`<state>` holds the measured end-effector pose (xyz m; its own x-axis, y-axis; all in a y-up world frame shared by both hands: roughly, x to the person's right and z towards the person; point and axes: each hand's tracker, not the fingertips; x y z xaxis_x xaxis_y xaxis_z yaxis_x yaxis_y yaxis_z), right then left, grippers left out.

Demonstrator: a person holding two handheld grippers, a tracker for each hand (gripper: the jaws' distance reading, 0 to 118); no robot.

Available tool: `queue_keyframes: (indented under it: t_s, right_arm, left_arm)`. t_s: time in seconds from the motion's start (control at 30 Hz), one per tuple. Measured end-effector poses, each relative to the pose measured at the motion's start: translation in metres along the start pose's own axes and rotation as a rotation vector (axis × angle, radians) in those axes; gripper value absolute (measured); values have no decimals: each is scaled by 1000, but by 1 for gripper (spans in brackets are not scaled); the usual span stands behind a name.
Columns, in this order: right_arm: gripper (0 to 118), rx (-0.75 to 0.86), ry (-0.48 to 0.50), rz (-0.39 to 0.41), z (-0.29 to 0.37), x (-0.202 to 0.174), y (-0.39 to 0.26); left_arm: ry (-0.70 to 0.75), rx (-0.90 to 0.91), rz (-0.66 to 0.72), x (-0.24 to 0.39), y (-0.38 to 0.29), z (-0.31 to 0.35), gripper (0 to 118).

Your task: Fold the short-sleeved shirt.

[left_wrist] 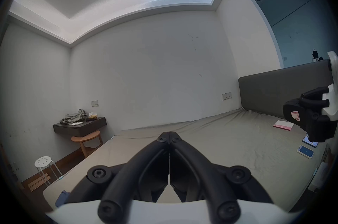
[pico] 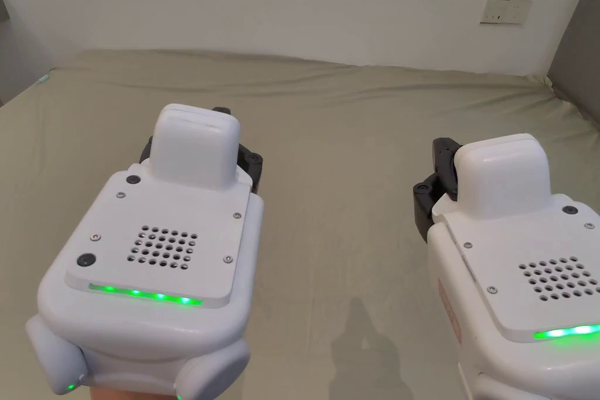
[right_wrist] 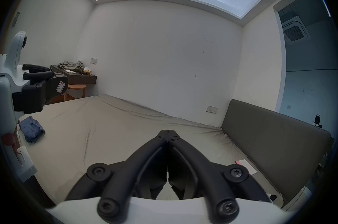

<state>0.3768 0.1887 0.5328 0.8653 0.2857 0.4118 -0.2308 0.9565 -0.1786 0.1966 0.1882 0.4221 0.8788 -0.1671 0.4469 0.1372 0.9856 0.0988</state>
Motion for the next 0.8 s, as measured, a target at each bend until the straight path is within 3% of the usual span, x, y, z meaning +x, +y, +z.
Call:
queue_keyframes:
  t_s: [0.53, 0.57, 0.6, 0.67, 0.7, 0.8]
  right_arm:
    - [4, 6, -18, -15, 1, 2, -6]
    - [12, 12, -27, -13, 1, 2, -6]
    - [36, 14, -24, -16, 2, 3, -6]
    - [91, 10, -8, -23, 0, 6, -7]
    - [108, 17, -12, -26, 0, 6, -7]
    - [111, 47, -39, -13, 1, 7, -6]
  left_arm:
    - [3, -16, 9, 2, -6, 2, 0]
    - [-2, -21, 19, 1, -7, 2, 0]
    - [-4, -25, 32, 0, -8, 1, 2]
    - [-2, -34, 48, -3, -8, -1, 29]
    - [-5, -43, 55, -5, -9, -3, 51]
    - [-6, -56, 71, -8, -10, -6, 111]
